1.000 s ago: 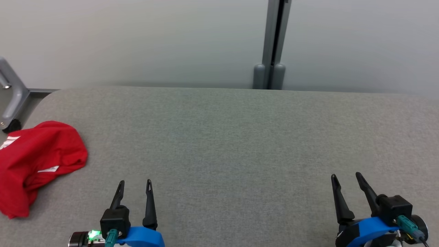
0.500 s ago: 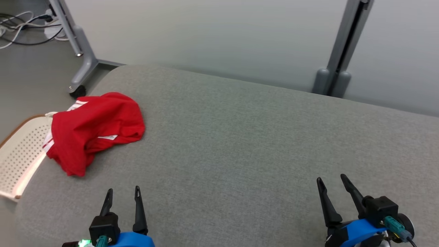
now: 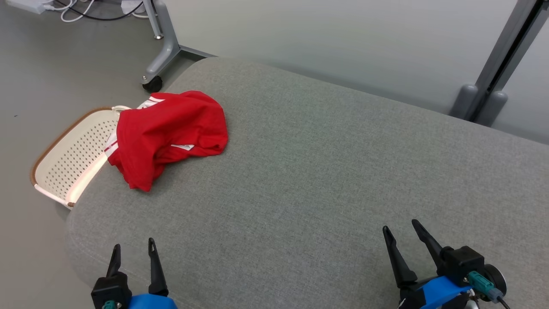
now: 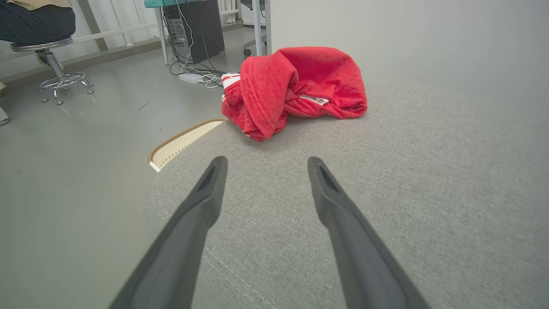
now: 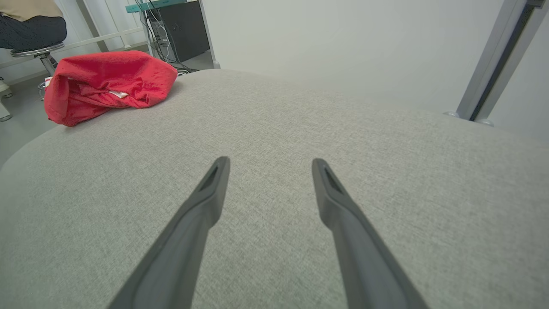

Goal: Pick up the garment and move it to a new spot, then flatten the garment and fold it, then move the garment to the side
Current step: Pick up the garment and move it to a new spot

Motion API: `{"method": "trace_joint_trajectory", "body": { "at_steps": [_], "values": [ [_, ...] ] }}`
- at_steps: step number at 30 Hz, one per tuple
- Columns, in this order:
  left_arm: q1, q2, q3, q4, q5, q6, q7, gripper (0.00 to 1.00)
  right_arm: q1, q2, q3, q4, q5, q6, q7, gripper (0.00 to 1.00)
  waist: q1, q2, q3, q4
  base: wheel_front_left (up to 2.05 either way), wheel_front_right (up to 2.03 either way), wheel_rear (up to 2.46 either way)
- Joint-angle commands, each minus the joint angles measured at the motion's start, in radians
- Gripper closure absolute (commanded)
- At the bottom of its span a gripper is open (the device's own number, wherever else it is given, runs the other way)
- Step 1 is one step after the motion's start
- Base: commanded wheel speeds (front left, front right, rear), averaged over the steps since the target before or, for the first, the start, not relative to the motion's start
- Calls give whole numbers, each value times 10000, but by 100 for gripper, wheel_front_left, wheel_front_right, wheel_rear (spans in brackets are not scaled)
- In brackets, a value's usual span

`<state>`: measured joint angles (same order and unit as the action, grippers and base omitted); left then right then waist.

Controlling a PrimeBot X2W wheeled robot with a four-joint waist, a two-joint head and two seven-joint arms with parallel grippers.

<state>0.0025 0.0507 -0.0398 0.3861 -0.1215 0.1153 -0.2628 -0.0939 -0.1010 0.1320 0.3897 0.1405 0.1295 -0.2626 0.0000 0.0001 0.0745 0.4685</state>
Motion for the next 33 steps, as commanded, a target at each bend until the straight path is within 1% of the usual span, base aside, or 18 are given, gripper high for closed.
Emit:
{"method": "trace_joint_trajectory", "body": {
  "at_steps": [1,3,9,14,21,23,30,33],
  "values": [
    [41,-6,91,-41,-76,49,-31,0,-72,-105,54,-30,12,22,-34,0,0,-1,127,103,0,0,0],
    [-82,-6,196,-2,-187,14,-31,0,-108,-199,155,-56,28,22,-34,0,0,-1,250,116,0,0,0],
    [-799,-14,621,195,-281,163,-31,0,-337,-593,556,-248,117,22,-34,0,0,-1,806,-110,0,0,0],
    [-1790,-13,1167,409,-49,333,-31,0,-615,-1048,660,-591,288,14,-34,0,0,-1,1541,-495,0,0,0],
    [-3318,290,1862,1027,322,625,-30,0,-1049,-1693,806,-1108,604,14,-34,0,0,-1,2663,-1142,0,0,0],
    [-3703,386,2029,1250,406,748,-30,0,-1148,-1833,819,-1245,637,14,-34,0,0,-1,2938,-1304,0,0,0],
    [-4778,674,2613,2106,469,1475,-30,0,-1392,-2153,827,-1381,907,10,-9,0,0,-1,3687,-1778,0,0,0],
    [-5087,763,2946,2384,333,1763,-30,0,-1447,-2219,842,-1409,1002,4,-6,0,0,-1,3921,-1955,0,0,0]
  ]
}}
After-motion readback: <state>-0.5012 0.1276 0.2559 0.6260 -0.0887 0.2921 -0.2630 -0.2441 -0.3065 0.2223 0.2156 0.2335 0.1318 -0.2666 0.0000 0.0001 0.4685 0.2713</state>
